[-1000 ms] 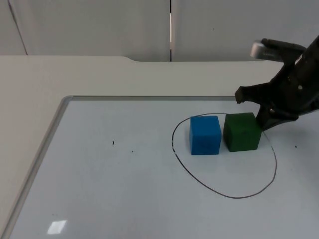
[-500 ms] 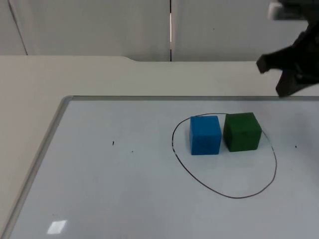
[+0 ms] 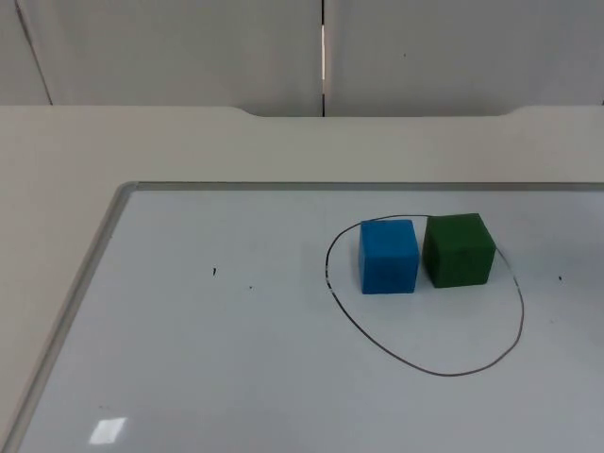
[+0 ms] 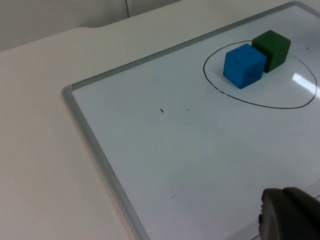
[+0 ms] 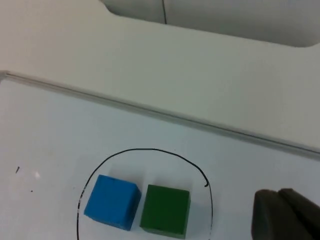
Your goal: Push the two cubes into the marked area.
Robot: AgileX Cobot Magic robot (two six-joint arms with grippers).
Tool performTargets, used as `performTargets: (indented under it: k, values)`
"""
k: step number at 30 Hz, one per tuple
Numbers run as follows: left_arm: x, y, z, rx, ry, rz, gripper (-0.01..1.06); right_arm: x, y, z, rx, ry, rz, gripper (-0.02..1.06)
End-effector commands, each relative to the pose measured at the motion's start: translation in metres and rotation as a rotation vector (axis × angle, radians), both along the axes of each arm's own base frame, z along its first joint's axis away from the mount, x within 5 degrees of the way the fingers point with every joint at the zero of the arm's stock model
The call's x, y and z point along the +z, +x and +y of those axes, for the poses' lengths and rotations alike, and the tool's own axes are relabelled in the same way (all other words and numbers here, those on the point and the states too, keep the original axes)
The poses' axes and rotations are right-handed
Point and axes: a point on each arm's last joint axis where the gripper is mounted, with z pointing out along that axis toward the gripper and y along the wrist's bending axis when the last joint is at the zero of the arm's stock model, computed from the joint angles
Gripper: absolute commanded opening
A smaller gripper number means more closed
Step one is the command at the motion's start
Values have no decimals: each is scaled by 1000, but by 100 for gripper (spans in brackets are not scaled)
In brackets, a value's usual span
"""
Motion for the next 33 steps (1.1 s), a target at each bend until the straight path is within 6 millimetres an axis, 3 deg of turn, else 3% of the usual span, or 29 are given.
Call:
performTargets:
  k: [1,10,13,17,26,33]
  values:
    - [-2,-1,0,-1,2,3,0,6,-12,-3,14,-8,-36,0]
    - [-2,-1,0,-1,2,3,0,22,-74,-21,14,25,-150,0]
    - [-2,-1,0,-1,2,3,0,22,-84,-24,14,29,-163,0]
    - [-2,-1,0,-1,2,3,0,18,-103,-30,14,35,-182,0]
    - [-2,-1,0,-1,2,3,0,-13,-149,-43,16,41,-190,0]
    - [-2,-1,0,-1,2,3,0,-20,-180,-51,22,54,-216,0]
